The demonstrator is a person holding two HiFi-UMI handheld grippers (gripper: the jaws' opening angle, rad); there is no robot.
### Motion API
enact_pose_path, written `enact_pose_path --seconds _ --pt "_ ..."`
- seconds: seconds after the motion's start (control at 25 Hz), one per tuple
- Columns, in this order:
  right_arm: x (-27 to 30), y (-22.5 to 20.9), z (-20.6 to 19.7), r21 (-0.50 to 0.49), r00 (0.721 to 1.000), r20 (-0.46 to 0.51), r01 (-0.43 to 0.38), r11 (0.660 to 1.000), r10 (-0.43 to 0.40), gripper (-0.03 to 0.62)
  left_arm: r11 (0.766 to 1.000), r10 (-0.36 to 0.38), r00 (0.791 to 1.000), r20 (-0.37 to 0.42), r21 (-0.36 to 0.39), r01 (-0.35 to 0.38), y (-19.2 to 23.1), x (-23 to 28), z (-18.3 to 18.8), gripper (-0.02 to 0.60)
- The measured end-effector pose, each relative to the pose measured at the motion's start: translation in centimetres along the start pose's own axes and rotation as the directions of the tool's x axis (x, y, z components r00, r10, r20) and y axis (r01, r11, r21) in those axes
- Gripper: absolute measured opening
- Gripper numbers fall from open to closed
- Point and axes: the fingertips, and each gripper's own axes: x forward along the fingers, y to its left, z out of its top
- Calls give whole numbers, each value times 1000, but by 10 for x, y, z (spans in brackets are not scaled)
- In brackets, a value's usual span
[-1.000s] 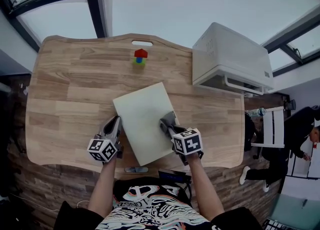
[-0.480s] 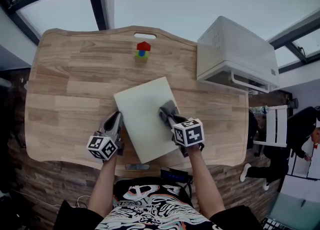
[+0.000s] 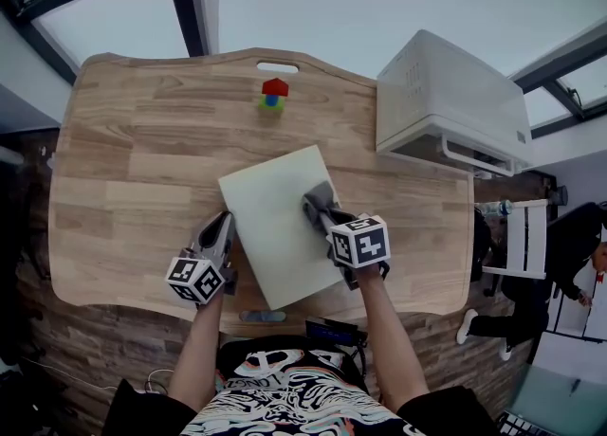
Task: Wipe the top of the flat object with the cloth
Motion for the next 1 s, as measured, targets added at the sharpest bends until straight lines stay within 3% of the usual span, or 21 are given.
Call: enact_pose_path --seconds 1.0 --pt "23 -2 46 -21 1000 9 5 1000 -5 20 1000 -12 1000 0 -4 12 -1 -2 1 72"
